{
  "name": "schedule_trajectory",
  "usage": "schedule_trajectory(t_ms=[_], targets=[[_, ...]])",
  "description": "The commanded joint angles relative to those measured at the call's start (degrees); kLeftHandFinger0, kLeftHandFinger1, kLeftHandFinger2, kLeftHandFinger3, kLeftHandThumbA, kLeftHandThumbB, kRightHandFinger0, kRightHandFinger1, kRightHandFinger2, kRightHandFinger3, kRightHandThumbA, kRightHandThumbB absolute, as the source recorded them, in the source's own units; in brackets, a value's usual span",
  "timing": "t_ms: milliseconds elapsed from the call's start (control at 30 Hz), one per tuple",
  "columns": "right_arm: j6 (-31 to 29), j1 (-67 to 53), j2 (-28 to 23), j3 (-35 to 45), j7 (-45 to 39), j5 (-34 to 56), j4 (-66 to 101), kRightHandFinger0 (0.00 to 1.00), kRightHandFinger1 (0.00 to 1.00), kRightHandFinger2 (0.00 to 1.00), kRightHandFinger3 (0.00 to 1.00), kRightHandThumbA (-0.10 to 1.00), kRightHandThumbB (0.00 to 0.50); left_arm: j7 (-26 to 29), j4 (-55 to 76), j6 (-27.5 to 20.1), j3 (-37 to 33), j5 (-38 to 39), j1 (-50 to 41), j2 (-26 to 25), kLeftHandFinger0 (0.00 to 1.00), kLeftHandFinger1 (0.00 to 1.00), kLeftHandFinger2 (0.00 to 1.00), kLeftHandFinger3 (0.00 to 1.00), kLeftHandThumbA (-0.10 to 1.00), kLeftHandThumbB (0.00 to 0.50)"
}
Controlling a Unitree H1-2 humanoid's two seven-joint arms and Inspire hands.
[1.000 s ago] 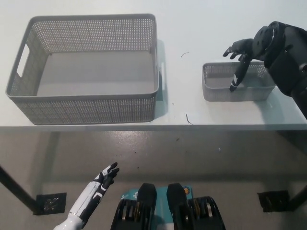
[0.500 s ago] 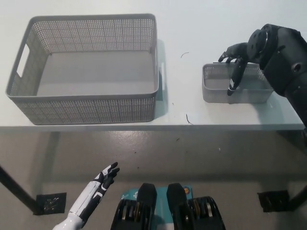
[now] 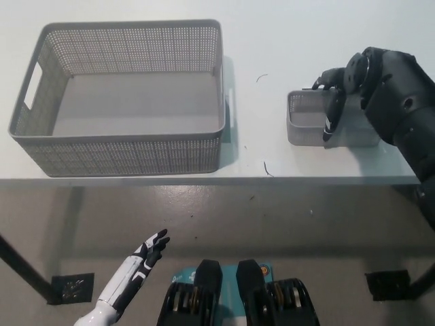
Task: Use the right hand to pick up a small rectangular container and put it into a bigger container on the left side
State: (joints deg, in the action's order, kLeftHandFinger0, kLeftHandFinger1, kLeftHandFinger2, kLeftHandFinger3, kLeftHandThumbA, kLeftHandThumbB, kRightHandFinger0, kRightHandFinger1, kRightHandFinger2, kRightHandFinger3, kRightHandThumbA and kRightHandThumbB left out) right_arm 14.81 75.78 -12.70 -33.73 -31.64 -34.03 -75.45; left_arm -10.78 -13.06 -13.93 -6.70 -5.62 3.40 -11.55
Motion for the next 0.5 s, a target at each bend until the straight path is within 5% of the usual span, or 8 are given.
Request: schedule_trajectory(t_ms=[0, 200, 267, 300, 333, 367, 433, 467], targets=[[0.06, 1.65, 0.3, -3.09, 6.98, -3.87, -2.01, 1.0, 1.0, 1.0, 1.0, 0.98, 0.5, -0.69, 1.55, -1.21, -0.19, -0.1, 1.0, -0.98, 1.0, 1.0, 1.0, 1.0, 1.0, 0.332], [-1.75, 0.44, 0.59, -3.3, 8.19, -2.66, -4.15, 1.0, 1.0, 1.0, 1.0, 0.84, 0.5, -0.84, 1.58, -1.33, -0.01, 0.27, 1.16, -1.07, 1.0, 1.0, 1.0, 1.0, 1.0, 0.332], [-1.95, -0.18, 0.71, -1.09, 13.59, -0.94, -3.99, 1.0, 1.0, 1.0, 1.0, 0.51, 0.468, -0.82, 1.85, -0.95, 0.0, 0.09, 1.13, -1.07, 1.0, 1.0, 1.0, 1.0, 1.0, 0.337], [-3.19, -0.57, 0.57, -0.91, 16.11, -1.06, -3.7, 1.0, 1.0, 1.0, 1.0, 0.48, 0.476, -0.8, 1.93, -0.81, 0.01, 0.01, 1.12, -1.07, 1.0, 1.0, 1.0, 1.0, 1.0, 0.339], [-5.65, -1.57, 0.06, -1.05, 23.04, -2.02, -2.61, 0.59, 0.75, 0.87, 0.96, 0.22, 0.377, -0.84, 1.47, -1.18, -0.02, -0.03, 1.61, -1.07, 1.0, 1.0, 1.0, 1.0, 1.0, 0.34], [-6.2, -1.94, 0.02, -0.83, 25.87, -2.17, -2.47, 0.32, 0.46, 0.6, 0.79, 0.07, 0.279, -0.88, 1.41, -1.24, 0.0, -0.01, 1.68, -1.06, 1.0, 1.0, 1.0, 1.0, 1.0, 0.34], [-10.58, -3.49, -0.4, 2.4, 35.5, 0.17, -1.93, 0.03, 0.15, 0.33, 0.43, -0.09, 0.188, -0.97, 1.26, -1.45, 0.05, 0.04, 1.72, -1.11, 1.0, 1.0, 1.0, 1.0, 1.0, 0.339], [-11.49, -3.63, -0.54, 3.13, 36.6, 0.77, -1.87, 0.0, 0.22, 0.47, 0.4, -0.1, 0.167, -0.97, 1.16, -1.42, 0.07, 0.0, 1.87, -1.1, 1.0, 1.0, 1.0, 1.0, 1.0, 0.339]])
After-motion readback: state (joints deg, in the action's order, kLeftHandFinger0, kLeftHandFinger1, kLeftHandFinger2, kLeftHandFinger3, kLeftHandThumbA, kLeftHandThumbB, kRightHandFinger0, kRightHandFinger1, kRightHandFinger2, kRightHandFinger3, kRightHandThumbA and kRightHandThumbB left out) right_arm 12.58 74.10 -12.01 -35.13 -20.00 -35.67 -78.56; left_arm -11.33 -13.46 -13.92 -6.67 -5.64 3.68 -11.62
